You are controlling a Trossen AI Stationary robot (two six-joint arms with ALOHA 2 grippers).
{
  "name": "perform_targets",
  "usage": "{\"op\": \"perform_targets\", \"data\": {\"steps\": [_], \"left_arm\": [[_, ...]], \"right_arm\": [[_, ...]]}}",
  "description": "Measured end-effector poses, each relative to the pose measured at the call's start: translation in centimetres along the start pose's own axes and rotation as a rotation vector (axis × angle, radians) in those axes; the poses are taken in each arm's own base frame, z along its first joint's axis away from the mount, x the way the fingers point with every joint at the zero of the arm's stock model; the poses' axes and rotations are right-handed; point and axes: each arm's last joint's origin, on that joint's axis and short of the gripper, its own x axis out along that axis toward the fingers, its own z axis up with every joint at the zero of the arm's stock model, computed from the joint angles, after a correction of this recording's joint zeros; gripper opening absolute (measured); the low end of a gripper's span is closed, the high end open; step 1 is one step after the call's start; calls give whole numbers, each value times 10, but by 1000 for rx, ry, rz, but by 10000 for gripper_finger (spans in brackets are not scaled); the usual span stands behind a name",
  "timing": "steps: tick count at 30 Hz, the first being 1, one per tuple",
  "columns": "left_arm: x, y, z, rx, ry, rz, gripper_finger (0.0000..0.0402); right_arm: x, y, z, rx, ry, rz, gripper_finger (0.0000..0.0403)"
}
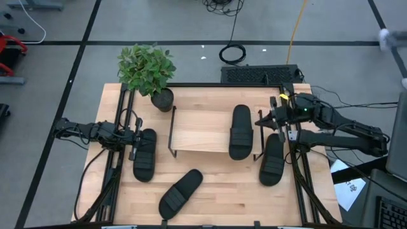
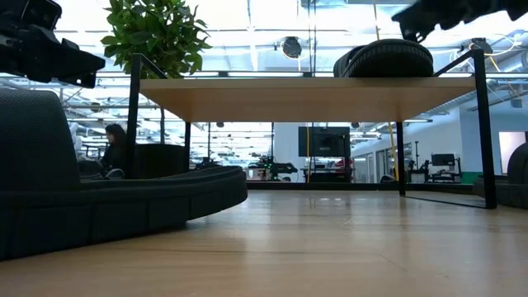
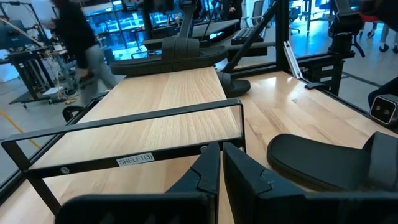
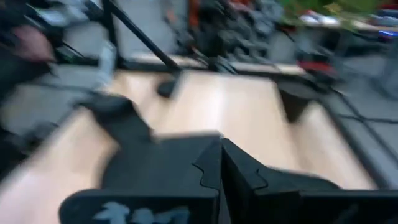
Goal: Pick and place slides into the shelf
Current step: Put the black slide on the shelf
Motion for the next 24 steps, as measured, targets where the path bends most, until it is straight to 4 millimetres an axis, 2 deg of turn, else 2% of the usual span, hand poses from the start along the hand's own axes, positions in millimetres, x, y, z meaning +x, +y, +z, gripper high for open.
{"op": "perform_targets", "data": {"steps": [4,8,17,24], "left_arm": [[0,0,0,-7,5,-1,26],[0,0,-1,-10,13,-1,26],[0,0,-2,-14,18,-2,26],[0,0,-4,-45,44,20,26]], "right_arm": [[-4,12,-2,38,-108,184,0],[-15,25,-11,25,-156,256,0],[-31,38,-43,92,-225,213,0],[-7,40,-82,99,-180,267,0]]}}
